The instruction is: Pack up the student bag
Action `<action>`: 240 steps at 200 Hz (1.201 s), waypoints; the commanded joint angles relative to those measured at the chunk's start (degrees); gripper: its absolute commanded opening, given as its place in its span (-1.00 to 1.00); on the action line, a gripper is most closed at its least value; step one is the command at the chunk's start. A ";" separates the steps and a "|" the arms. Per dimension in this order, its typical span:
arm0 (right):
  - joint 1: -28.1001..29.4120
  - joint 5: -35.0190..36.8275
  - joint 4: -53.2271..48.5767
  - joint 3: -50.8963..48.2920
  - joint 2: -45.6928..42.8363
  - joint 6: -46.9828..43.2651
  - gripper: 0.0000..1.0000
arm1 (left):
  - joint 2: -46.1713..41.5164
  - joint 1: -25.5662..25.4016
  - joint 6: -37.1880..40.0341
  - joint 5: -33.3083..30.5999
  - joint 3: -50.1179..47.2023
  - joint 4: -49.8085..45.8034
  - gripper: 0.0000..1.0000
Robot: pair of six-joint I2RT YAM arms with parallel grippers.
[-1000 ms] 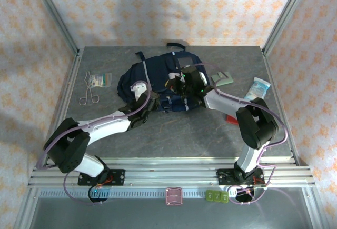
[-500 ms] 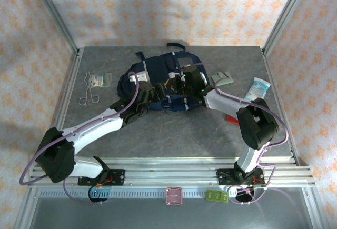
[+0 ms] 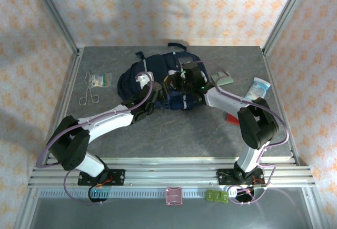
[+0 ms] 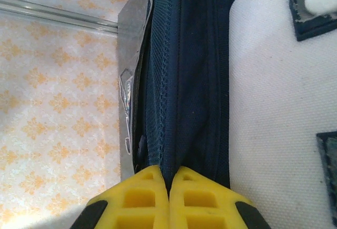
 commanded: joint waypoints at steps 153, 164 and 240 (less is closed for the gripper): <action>-1.81 -7.59 17.82 7.77 -3.02 6.39 -1.00 | 1.53 -0.80 -0.29 -0.64 -16.12 4.69 -0.12; -1.81 -7.42 18.23 7.65 -3.01 6.63 -1.00 | 1.01 -0.83 -0.56 -0.92 -16.53 3.60 -0.28; -1.90 -7.33 18.49 6.19 -3.02 6.85 -1.00 | -8.87 -0.72 1.31 0.99 -17.23 0.69 -0.05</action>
